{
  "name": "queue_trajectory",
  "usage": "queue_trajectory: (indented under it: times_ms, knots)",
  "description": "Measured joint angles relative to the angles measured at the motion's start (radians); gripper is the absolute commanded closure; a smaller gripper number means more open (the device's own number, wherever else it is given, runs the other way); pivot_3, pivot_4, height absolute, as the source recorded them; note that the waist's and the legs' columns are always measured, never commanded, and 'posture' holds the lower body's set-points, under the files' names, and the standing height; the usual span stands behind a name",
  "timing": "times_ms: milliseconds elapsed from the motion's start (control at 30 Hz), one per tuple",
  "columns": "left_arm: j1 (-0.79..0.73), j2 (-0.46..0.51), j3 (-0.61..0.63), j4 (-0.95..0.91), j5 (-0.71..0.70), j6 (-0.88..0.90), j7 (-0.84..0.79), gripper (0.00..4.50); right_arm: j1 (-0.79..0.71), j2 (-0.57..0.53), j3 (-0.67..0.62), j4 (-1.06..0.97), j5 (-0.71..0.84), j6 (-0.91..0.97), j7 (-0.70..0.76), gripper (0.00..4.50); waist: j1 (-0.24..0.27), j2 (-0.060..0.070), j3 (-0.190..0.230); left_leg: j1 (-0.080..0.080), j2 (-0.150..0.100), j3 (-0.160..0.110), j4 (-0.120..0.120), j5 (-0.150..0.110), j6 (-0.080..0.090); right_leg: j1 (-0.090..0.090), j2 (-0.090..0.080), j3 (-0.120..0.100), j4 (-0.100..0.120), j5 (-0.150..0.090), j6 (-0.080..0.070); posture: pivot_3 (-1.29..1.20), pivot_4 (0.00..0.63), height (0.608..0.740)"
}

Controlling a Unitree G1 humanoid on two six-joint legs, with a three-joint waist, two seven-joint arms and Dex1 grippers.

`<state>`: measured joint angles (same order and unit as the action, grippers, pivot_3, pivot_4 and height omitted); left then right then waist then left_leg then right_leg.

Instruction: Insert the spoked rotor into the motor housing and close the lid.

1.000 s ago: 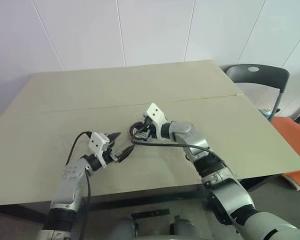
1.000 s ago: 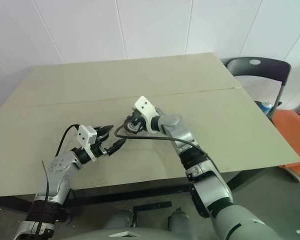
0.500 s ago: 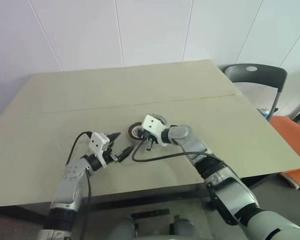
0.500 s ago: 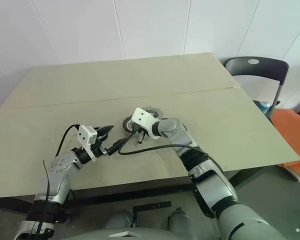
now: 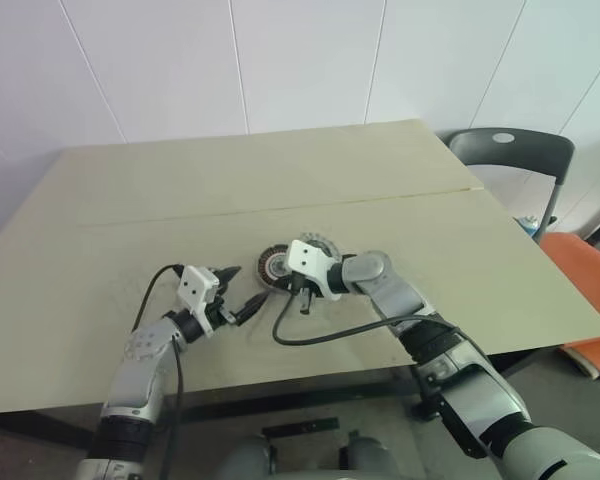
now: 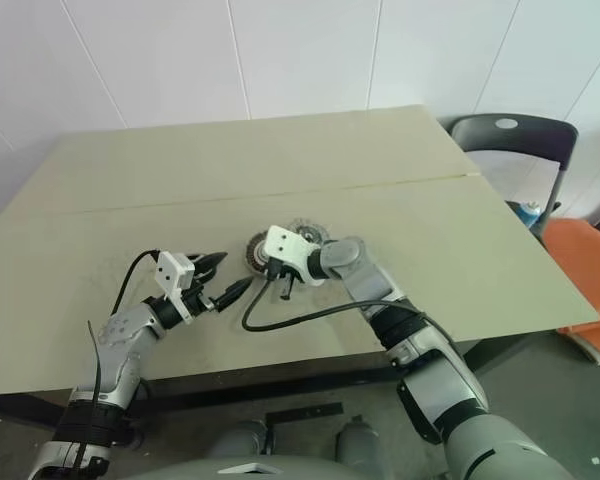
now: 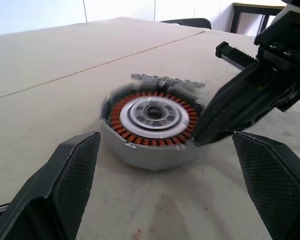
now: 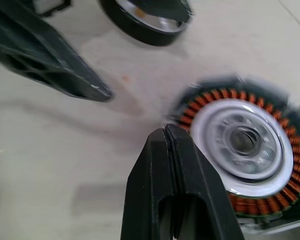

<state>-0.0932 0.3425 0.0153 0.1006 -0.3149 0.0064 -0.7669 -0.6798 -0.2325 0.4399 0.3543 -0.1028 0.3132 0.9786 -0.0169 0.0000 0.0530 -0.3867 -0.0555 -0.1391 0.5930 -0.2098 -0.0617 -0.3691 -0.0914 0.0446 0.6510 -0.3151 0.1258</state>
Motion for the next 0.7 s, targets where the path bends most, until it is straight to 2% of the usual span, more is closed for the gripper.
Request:
queue_trajectory:
  times_ms: [233, 433, 633, 700]
  knots:
    - [0.001, 0.000, 0.000, 0.000, 0.000, 0.000, 0.000, 0.00, 0.023, -0.021, 0.022, -0.001, 0.000, 0.011, 0.027, 4.48, 0.001, 0.000, 0.000, 0.000, 0.000, 0.000, 0.001, 0.000, 0.000, 0.000, 0.000, 0.000, 0.001, 0.000, 0.000, 0.00, 0.000, 0.740]
    - [0.001, 0.000, -0.001, 0.000, 0.000, 0.000, -0.003, 0.00, 0.017, 0.030, -0.050, 0.001, 0.069, 0.037, -0.015, 4.48, 0.001, 0.000, 0.000, 0.000, 0.000, 0.000, 0.001, 0.000, 0.000, 0.000, 0.000, 0.000, 0.001, 0.000, 0.000, 0.00, 0.000, 0.740]
    - [-0.001, 0.000, -0.002, 0.004, 0.001, -0.001, -0.010, 0.00, 0.023, -0.025, -0.069, -0.110, 0.166, 0.129, 0.099, 4.48, 0.003, 0.000, 0.000, 0.000, 0.000, 0.000, 0.002, 0.000, 0.000, 0.001, 0.000, 0.000, 0.001, 0.000, 0.000, 0.00, 0.000, 0.740]
    - [-0.003, -0.002, -0.003, 0.006, 0.001, 0.000, -0.011, 0.00, 0.001, -0.046, -0.068, -0.121, 0.162, 0.132, 0.104, 3.91, 0.001, 0.000, 0.000, 0.000, 0.000, 0.000, 0.003, 0.000, 0.000, 0.001, 0.000, 0.000, 0.002, 0.000, -0.001, 0.00, 0.000, 0.740]
